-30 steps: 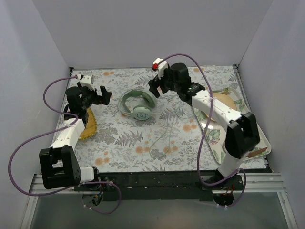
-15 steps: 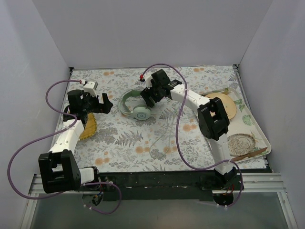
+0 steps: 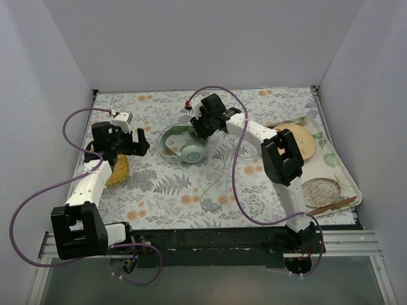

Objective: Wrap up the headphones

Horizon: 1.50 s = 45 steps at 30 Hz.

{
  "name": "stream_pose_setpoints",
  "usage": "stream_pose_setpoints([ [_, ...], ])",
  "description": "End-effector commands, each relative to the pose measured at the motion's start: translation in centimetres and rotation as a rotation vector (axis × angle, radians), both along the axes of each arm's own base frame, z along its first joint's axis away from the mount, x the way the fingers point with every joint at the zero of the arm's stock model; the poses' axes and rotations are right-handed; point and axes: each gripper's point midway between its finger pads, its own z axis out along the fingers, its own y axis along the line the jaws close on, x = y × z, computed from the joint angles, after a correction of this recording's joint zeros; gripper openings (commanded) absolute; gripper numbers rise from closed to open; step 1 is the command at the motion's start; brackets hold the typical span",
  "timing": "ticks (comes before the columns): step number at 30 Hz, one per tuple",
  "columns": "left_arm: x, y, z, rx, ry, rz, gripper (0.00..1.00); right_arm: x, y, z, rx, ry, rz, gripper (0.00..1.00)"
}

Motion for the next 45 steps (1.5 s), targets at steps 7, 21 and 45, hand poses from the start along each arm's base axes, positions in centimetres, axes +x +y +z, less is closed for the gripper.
stream_pose_setpoints([
  [7,-1.0,-2.7,4.2,0.018,-0.068,-0.085,0.94,-6.4,2.2,12.3,0.092,-0.320,-0.006,0.01],
  [21,0.3,0.1,2.2,0.339,-0.114,0.025,0.90,-11.4,6.1,18.4,0.179,-0.367,0.084,0.01],
  [45,-2.3,-3.3,-0.2,0.261,0.043,-0.152,0.00,-11.0,4.9,21.2,0.228,-0.447,0.095,0.01],
])
